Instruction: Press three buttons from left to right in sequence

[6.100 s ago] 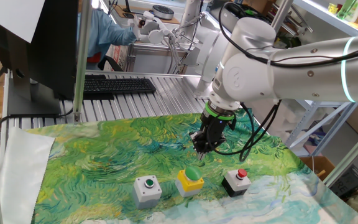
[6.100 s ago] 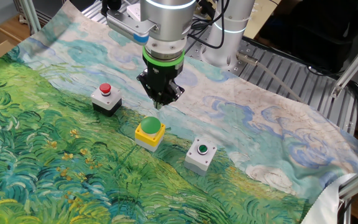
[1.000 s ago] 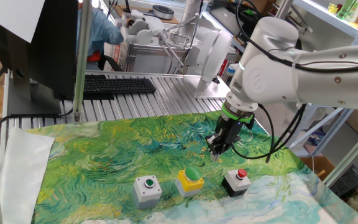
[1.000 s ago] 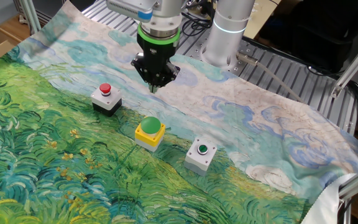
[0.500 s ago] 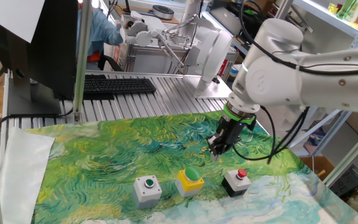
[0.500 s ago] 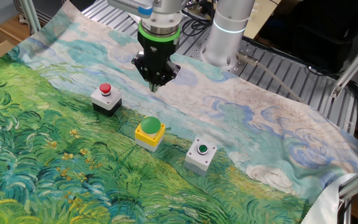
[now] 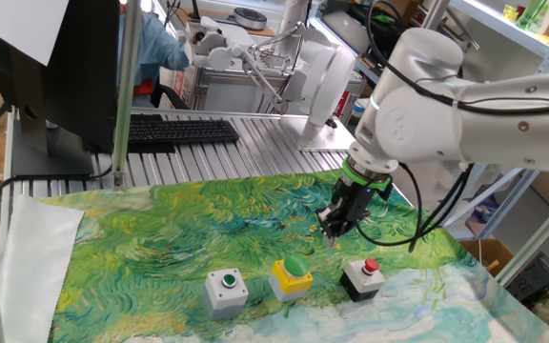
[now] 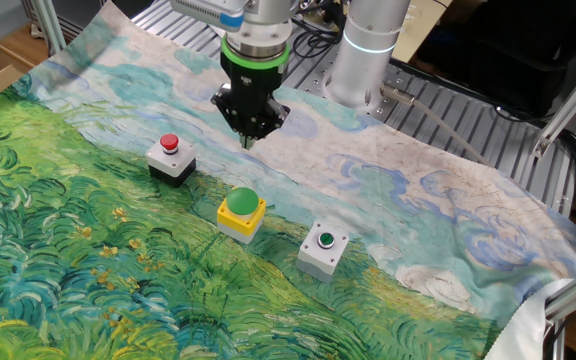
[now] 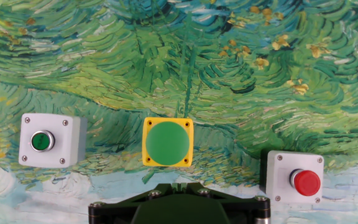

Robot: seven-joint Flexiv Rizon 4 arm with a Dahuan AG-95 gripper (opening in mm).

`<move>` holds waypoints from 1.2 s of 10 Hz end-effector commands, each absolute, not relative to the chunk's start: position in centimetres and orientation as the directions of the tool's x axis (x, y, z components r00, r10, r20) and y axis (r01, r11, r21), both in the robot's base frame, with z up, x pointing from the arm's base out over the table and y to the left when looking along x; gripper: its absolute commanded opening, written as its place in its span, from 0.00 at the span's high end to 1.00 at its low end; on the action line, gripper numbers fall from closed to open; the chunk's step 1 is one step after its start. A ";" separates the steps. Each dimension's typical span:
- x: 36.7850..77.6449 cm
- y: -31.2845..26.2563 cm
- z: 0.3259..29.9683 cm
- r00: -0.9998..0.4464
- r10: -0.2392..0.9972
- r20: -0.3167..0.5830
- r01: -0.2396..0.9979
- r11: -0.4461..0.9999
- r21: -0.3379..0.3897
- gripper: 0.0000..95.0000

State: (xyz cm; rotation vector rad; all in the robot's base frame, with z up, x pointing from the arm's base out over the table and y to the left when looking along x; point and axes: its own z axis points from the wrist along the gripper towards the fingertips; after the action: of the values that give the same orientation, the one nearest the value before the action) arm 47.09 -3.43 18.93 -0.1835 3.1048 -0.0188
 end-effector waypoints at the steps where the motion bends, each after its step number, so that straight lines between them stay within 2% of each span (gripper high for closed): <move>1: 47.2 -3.4 18.9 -0.994 -0.109 -0.029 -0.108 0.994 -0.019 1.00; 4: 47.2 -3.4 18.9 -0.995 -0.102 -0.022 -0.100 0.994 -0.051 1.00; 12: 47.2 -3.5 18.7 -0.999 -0.042 -0.026 -0.041 0.998 -0.047 1.00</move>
State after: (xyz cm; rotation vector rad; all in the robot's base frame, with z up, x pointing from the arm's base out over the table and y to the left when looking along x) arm 47.37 -3.48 18.66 -0.0686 3.1130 -0.0730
